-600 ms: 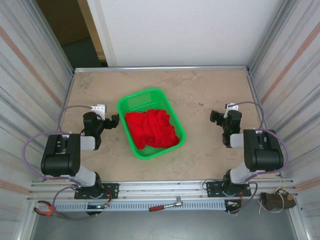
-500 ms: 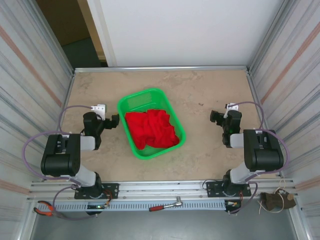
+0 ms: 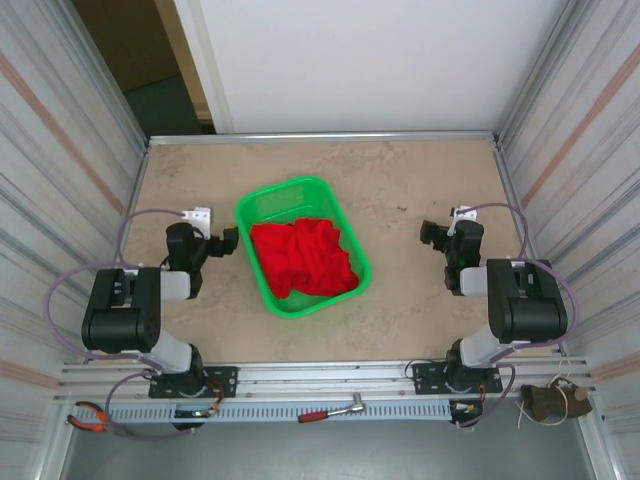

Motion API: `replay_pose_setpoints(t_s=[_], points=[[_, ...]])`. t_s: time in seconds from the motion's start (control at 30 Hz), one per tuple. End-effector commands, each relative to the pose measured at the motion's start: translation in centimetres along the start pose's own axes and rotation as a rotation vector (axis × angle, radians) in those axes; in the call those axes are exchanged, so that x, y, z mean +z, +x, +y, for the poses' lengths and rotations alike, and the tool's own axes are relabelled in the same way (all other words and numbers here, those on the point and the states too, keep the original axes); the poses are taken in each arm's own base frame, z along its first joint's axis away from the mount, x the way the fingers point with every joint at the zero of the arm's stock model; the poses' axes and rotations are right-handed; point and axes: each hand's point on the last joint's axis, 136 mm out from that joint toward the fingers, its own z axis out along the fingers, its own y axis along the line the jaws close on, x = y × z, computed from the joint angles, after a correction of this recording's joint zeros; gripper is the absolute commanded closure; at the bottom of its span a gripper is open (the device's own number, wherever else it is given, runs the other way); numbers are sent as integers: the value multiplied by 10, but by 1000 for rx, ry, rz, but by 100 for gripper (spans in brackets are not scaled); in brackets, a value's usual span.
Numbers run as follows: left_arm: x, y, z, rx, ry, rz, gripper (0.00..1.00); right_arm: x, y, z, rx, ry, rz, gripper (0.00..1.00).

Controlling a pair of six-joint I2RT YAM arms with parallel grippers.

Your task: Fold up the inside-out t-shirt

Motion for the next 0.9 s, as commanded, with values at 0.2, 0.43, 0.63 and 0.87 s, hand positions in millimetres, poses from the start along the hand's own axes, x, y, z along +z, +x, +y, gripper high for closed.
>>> replay_pose_setpoints(t_s=[0.2,0.43,0.63,0.87], points=[[4,-11,-3,23,2,-12,1,1,-12,1,-7,3,-34,1],[3,-12,-3,24,2,-19,1,1,-12,1,-5,1,-34,1],[2,-12,-3,23,1,-27,1,0,-12,1,-1,-7,-35,1],[-6,-24,18,-31,-111,-17,1,-4,-28,6,-24,-7,-63,1]])
